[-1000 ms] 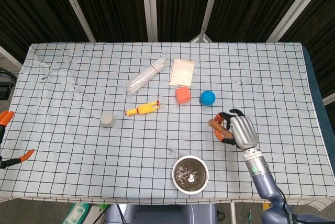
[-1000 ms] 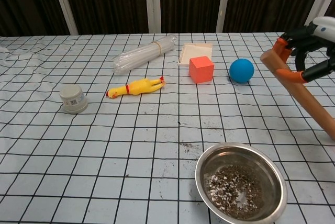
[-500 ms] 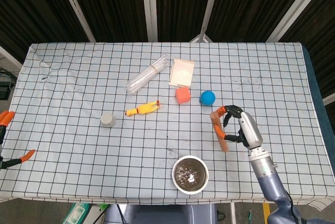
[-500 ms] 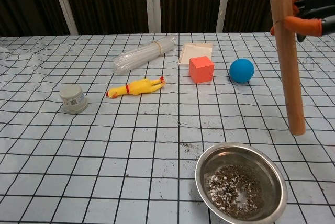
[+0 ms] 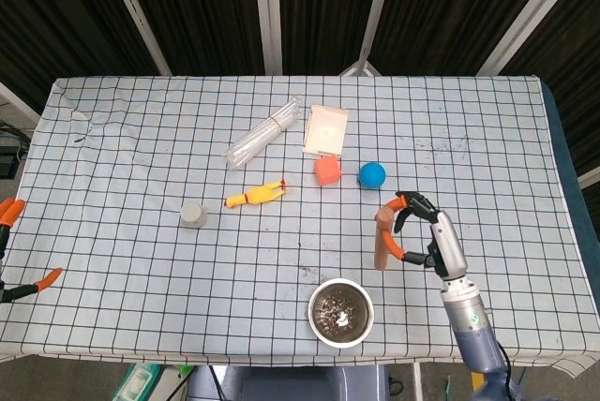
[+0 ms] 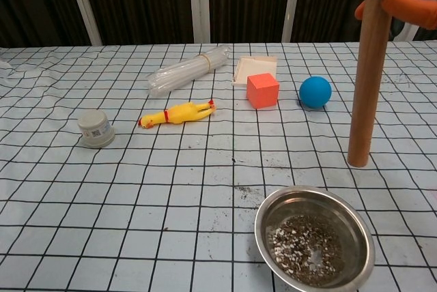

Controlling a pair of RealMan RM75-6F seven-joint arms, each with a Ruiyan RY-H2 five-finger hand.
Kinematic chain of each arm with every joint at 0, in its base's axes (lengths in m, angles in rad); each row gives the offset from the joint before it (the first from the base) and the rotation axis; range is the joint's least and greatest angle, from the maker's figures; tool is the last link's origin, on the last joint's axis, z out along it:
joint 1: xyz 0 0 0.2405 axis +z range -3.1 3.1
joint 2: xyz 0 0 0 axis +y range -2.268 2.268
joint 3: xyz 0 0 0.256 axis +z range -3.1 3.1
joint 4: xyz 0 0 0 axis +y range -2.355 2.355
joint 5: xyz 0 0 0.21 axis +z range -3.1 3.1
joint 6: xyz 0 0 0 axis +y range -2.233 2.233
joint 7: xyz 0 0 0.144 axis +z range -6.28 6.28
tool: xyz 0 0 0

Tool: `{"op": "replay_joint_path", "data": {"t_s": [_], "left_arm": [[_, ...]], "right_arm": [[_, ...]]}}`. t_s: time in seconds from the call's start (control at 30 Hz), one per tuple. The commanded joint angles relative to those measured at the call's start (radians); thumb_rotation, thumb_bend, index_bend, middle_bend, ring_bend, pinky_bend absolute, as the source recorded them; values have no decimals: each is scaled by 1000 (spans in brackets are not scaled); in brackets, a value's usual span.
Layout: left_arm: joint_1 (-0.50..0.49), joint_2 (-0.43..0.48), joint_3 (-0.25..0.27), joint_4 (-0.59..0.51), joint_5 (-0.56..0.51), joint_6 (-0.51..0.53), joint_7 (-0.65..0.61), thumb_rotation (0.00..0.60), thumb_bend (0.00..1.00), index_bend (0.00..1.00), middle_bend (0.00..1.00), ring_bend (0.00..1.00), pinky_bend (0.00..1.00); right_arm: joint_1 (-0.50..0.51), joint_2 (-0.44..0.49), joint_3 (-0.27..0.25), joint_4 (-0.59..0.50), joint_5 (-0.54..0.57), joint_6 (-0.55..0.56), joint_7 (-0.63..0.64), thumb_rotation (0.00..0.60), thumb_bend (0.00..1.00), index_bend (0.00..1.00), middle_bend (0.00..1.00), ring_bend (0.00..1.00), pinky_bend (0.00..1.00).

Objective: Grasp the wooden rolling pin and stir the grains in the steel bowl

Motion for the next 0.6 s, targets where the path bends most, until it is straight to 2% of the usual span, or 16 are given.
{"op": "replay_joint_path", "data": {"t_s": [0.03, 0.43, 0.6], "left_arm": [[1, -1, 0, 1, 0, 3, 1, 600, 36, 0, 0, 0, 0], [2, -5, -1, 6, 6, 9, 7, 600, 36, 0, 0, 0, 0], [5, -6, -2, 7, 8, 17, 6, 600, 35, 0, 0, 0, 0]], "right_arm": [[-10, -14, -16, 8, -36, 34, 22, 600, 527, 839, 599, 619, 240], [-68, 21, -110, -31, -147, 133, 96, 600, 527, 840, 598, 619, 240], [-92, -39, -134, 13, -220, 219, 89, 600, 527, 842, 599, 619, 240]]}}
